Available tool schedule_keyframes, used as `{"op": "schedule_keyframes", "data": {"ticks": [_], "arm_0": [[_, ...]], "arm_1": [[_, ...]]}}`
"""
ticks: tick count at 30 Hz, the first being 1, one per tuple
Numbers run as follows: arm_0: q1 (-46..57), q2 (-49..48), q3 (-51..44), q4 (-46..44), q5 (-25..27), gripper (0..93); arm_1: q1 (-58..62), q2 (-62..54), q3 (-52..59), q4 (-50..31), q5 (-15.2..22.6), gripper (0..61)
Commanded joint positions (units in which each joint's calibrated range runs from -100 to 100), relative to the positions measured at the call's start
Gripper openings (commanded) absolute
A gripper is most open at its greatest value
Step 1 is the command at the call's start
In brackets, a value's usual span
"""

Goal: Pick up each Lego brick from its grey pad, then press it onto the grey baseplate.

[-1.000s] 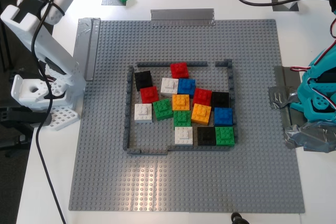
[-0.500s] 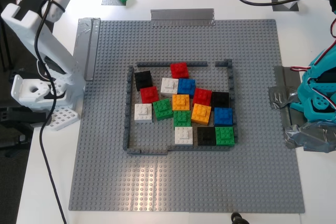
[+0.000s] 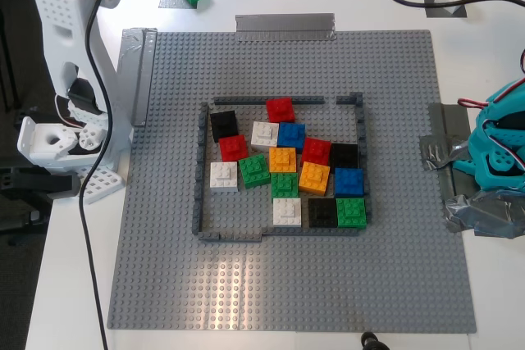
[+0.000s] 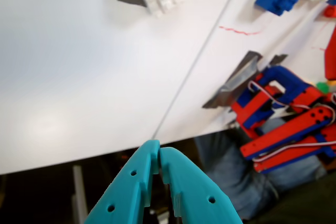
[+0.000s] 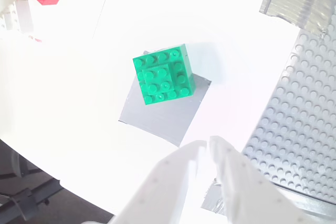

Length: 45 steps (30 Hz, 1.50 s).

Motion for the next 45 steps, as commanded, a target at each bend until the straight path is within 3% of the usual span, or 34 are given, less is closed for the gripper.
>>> {"op": "schedule_keyframes", "data": {"ticks": [1, 8, 14, 16, 18, 22, 28, 33, 45], "arm_0": [[-0.50, -3.27, -1.80, 3.39, 2.45, 0.0], [-3.54, -2.76, -4.33, 12.26, 8.46, 0.0], [-3.47, 5.06, -9.21, 13.73, 13.10, 0.3], [-2.75, 9.95, -13.81, 14.86, 14.18, 5.2], [-1.51, 17.16, -20.95, 16.90, 14.52, 11.6], [-1.22, 27.54, -31.96, 21.62, 14.18, 13.5], [-1.29, 39.39, -44.15, 23.65, 14.13, 13.8], [-1.22, 43.34, -49.66, 23.65, 14.13, 19.0], [-3.91, 44.20, -50.38, 23.25, 14.27, 21.2]], "arm_1": [[-1.16, 3.77, -10.81, 2.31, 0.53, 0.2], [-3.41, 19.04, -35.01, 10.21, -0.69, 0.2], [-3.62, 20.68, -36.37, 12.40, -0.84, 0.2], [-3.70, 21.19, -37.54, 13.22, -0.55, 3.6], [-3.70, 22.39, -40.07, 14.19, 0.19, 14.3], [-3.04, 24.37, -40.97, 13.87, 0.92, 22.0], [-2.32, 28.92, -43.59, 14.19, 2.04, 24.2], [-1.23, 30.98, -44.49, 12.73, 2.68, 23.1], [-0.07, 32.78, -44.77, 9.88, 3.65, 22.5]]}}
